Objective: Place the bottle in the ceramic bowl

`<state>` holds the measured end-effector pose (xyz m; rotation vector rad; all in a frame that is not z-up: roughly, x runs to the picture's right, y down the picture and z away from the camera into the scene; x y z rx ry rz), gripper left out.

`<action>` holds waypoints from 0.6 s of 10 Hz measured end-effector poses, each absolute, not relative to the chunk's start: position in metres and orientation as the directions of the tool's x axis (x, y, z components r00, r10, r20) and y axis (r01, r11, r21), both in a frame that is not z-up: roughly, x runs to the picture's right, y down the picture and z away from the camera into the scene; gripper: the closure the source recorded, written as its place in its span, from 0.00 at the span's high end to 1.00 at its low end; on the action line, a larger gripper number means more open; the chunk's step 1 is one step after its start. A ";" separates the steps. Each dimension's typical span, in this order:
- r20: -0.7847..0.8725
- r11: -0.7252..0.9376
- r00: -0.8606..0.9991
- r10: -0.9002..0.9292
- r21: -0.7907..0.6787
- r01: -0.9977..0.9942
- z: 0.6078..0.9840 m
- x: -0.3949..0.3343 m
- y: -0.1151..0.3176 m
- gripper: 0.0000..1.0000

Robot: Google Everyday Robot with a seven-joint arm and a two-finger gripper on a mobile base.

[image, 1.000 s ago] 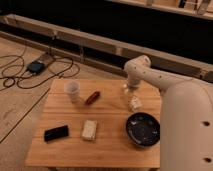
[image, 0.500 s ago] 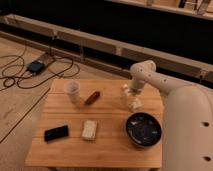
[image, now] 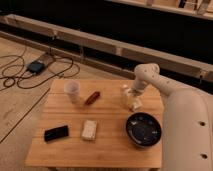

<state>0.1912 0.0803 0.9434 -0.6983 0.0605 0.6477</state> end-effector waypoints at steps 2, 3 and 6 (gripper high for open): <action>-0.266 0.570 0.798 0.541 -0.581 -0.580 0.944 0.193 0.080 0.19; -0.264 0.570 0.796 0.545 -0.580 -0.582 0.942 0.194 0.076 0.06; -0.234 0.591 0.793 0.563 -0.557 -0.584 0.937 0.195 0.057 0.00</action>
